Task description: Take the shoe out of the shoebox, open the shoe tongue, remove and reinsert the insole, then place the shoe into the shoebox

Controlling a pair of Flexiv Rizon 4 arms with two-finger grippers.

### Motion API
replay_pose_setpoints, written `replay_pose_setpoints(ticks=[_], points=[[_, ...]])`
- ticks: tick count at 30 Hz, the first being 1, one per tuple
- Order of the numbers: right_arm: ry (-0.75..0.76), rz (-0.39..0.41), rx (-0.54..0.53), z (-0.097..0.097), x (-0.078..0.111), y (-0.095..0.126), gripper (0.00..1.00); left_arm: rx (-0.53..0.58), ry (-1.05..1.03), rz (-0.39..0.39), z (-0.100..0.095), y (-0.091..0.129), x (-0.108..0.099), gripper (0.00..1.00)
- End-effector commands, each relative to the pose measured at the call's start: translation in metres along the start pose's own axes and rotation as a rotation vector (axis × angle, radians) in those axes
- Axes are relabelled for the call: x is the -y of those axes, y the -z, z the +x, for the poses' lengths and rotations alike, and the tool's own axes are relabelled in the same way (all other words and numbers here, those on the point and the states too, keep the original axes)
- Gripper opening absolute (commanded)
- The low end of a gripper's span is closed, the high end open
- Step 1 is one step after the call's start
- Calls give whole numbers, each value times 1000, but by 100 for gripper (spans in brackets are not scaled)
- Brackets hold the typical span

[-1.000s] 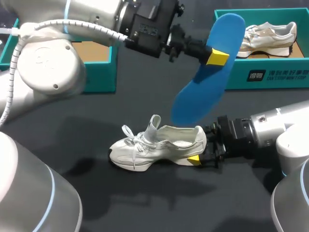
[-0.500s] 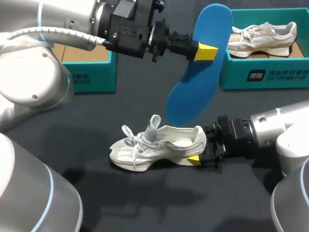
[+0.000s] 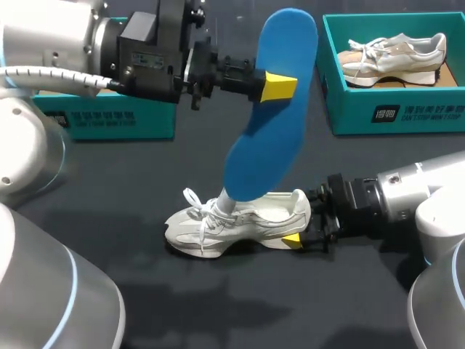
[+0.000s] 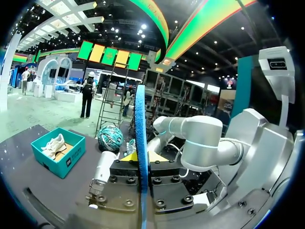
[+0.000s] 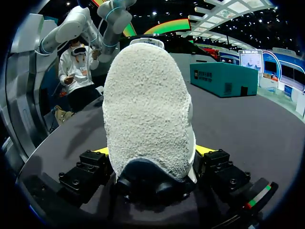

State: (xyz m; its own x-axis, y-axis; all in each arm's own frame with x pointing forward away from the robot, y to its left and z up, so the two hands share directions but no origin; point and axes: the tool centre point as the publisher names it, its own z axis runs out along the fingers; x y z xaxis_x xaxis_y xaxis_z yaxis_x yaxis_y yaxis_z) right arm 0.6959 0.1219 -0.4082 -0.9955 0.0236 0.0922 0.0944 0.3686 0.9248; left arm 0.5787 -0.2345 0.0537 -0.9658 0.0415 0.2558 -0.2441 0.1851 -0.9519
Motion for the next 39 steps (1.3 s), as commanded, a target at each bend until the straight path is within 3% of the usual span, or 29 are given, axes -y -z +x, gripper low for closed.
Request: replay_pose_setpoints(ticks=[1, 8, 13, 22, 39], points=[[-1, 4, 2, 1, -1, -1, 0, -1, 3, 9, -3, 8, -4, 0], [-1, 4, 2, 1, -1, -1, 0, -14, 69, 32, -20, 16, -21, 0], [-1, 4, 2, 1, -1, -1, 0, -6, 88, 18, -23, 19, -38, 0], [-1, 4, 2, 1, -1, -1, 0, 14, 120, 76, -26, 30, -53, 0], [1, 6, 3, -1, -2, 1, 0, 16, 114, 69, -28, 31, -55, 0]])
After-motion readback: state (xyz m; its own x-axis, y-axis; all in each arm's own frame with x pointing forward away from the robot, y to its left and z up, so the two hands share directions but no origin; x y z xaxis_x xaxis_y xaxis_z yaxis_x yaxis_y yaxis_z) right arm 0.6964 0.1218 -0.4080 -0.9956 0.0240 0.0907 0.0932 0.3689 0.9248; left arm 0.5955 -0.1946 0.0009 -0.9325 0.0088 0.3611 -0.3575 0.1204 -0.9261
